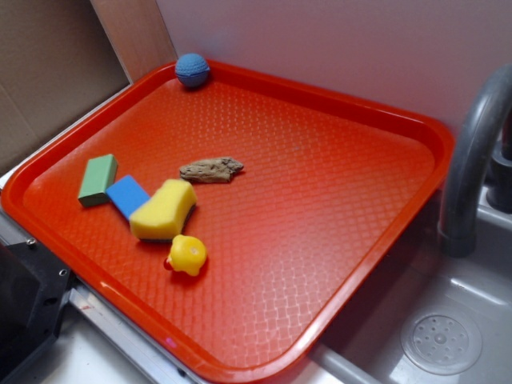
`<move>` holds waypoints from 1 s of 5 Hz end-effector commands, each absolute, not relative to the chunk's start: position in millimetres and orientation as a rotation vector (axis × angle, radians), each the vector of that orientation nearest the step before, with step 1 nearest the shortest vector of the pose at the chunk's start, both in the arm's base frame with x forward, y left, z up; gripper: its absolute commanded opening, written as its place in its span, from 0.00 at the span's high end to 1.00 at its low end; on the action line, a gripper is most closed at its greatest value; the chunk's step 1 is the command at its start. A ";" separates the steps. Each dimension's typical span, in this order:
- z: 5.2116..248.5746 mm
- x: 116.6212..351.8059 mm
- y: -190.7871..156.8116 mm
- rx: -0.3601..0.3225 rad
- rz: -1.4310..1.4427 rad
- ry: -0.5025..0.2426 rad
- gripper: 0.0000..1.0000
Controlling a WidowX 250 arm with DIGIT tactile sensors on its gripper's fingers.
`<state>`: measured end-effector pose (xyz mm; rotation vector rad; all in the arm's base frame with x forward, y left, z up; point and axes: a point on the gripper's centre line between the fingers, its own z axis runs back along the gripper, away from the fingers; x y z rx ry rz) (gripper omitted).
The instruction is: Grab the wood chip.
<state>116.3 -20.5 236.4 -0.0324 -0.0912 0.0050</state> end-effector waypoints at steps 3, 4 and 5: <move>159.0 200.6 -20.1 0.025 -0.211 -0.092 0.00; 116.3 222.0 -20.6 0.049 -0.337 -0.073 0.00; 81.0 223.4 -27.4 0.021 -0.410 -0.094 0.00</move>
